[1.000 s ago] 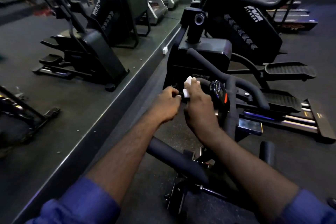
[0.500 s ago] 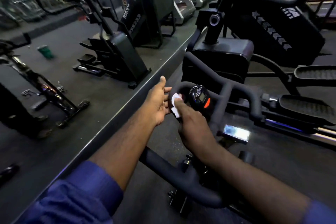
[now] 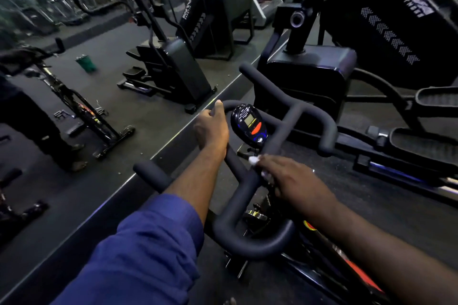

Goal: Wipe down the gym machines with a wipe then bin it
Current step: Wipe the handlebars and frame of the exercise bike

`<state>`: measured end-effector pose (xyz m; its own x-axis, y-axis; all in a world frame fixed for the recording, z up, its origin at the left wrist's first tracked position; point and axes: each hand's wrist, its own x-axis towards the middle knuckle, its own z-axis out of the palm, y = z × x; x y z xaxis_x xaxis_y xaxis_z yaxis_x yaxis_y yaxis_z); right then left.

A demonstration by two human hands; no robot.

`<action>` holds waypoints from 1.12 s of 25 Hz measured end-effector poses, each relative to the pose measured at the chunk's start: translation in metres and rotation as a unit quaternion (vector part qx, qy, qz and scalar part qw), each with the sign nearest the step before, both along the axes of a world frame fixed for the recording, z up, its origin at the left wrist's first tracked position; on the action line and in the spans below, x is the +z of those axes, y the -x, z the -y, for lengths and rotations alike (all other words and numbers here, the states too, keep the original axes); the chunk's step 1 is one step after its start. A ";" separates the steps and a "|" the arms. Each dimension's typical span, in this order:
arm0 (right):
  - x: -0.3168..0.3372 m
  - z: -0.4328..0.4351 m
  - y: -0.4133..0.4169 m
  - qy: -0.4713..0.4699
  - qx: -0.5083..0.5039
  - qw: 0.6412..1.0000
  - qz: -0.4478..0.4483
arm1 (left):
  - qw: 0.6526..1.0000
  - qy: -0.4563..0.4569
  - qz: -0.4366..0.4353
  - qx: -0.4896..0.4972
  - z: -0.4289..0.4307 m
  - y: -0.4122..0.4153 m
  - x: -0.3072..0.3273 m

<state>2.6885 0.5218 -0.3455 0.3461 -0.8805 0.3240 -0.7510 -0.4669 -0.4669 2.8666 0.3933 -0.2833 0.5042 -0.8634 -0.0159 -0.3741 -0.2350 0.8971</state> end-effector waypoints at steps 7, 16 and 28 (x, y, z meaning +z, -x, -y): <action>-0.001 -0.027 -0.016 -0.072 0.034 0.994 0.075 | 0.994 0.033 0.102 0.018 -0.004 0.004 -0.004; 0.006 -0.024 -0.015 -0.051 0.026 0.997 0.043 | 0.992 0.053 0.110 0.015 -0.002 0.004 -0.007; -0.001 0.050 0.013 -0.017 -0.195 0.964 0.181 | 0.993 0.057 0.107 0.013 -0.001 0.004 -0.008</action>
<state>2.6754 0.4716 -0.3465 -0.1437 -0.9329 0.3302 -0.6514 -0.1620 -0.7412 2.8627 0.3943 -0.2909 0.5071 -0.8404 0.1910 -0.5549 -0.1488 0.8185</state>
